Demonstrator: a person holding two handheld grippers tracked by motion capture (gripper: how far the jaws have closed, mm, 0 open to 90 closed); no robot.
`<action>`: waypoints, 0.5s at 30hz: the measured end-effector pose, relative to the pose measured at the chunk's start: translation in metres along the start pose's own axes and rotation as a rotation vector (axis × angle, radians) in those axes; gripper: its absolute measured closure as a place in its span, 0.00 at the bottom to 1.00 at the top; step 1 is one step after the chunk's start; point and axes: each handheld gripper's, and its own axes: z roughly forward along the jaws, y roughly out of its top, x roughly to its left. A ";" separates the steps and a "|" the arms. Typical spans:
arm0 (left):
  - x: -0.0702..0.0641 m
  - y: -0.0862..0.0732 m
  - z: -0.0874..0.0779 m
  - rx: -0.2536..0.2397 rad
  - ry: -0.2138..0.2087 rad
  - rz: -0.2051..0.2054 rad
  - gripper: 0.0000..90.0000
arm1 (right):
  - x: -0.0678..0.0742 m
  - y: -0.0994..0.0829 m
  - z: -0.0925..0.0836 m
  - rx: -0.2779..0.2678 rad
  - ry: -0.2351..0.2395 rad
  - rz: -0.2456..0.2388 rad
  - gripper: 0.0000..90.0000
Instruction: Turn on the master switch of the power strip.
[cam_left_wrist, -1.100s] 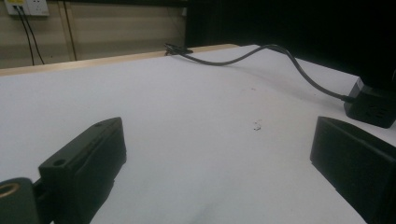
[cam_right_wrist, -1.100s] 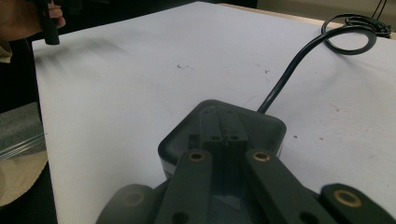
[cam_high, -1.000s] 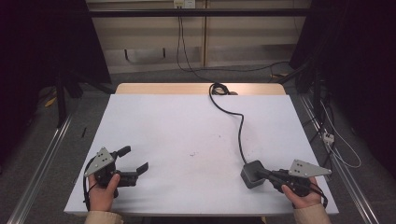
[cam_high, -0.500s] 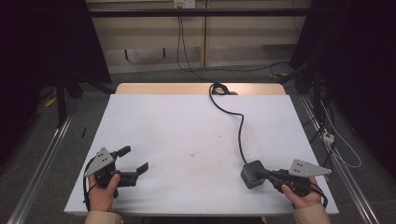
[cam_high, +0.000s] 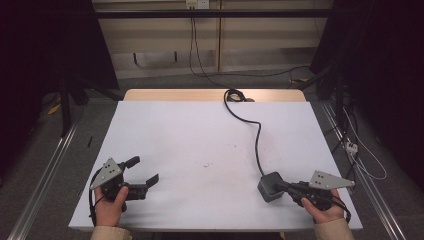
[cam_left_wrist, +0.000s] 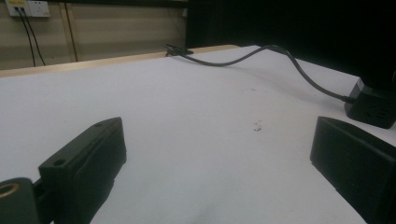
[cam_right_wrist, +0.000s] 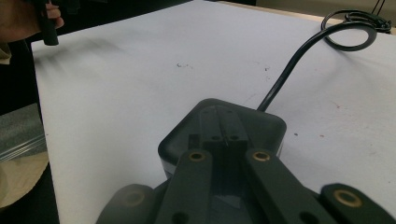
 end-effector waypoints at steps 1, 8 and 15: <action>0.000 0.000 0.000 0.002 0.001 -0.002 0.04 | 0.000 0.000 0.000 0.000 0.000 0.000 1.00; 0.000 0.000 0.000 0.000 0.000 0.000 0.04 | 0.000 0.000 0.000 0.003 0.000 -0.005 1.00; 0.000 0.000 0.001 0.001 -0.001 -0.001 0.04 | 0.000 0.000 0.000 0.002 -0.001 -0.004 1.00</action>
